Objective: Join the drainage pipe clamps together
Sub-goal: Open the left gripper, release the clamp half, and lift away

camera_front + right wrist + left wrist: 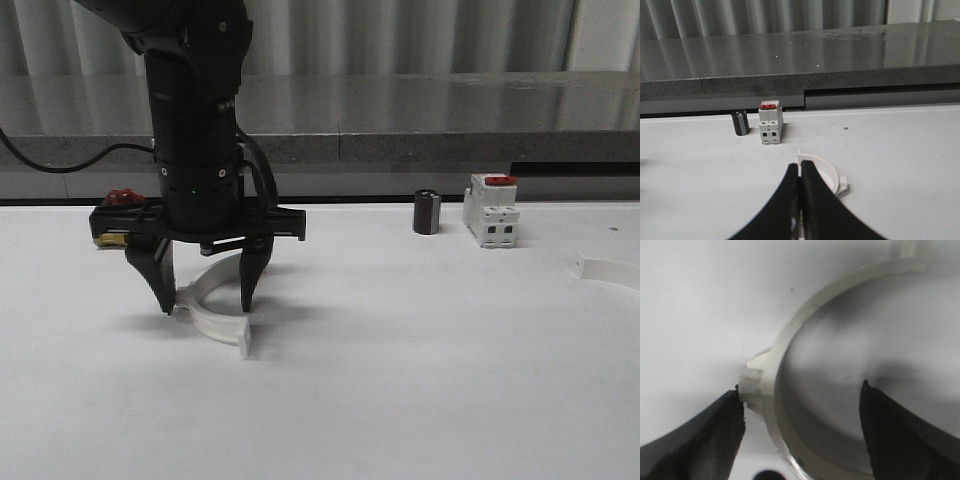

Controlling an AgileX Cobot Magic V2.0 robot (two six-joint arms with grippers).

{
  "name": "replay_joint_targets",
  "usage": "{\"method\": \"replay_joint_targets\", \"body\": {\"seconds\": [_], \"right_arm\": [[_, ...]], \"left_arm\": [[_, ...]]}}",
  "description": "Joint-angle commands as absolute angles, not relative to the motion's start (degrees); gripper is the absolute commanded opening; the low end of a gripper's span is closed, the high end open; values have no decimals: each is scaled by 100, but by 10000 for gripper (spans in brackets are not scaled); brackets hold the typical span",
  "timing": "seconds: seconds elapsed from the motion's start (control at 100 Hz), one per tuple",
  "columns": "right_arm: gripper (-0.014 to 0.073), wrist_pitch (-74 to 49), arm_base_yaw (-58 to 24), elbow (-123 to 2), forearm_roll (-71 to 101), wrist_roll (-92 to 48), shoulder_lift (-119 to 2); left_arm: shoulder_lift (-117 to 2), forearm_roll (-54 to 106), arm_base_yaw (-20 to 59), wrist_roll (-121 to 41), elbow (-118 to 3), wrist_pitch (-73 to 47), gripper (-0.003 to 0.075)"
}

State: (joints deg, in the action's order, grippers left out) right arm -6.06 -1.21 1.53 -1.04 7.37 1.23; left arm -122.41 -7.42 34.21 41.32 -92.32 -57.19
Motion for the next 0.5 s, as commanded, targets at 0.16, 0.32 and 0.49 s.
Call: {"method": "replay_joint_targets", "body": {"seconds": [0.16, 0.32, 0.49], "right_arm": [[-68, -186, -110, 63, -174, 722, 180], [-68, -186, -110, 63, -174, 722, 180], [-68, -186, -110, 63, -174, 722, 180]], "left_arm": [[-11929, -844, 3463, 3977, -9603, -5789, 475], [-11929, -1006, 3474, 3973, -9615, -5932, 475], [-11811, -1287, 3523, 3963, -9615, -6050, 475]]}}
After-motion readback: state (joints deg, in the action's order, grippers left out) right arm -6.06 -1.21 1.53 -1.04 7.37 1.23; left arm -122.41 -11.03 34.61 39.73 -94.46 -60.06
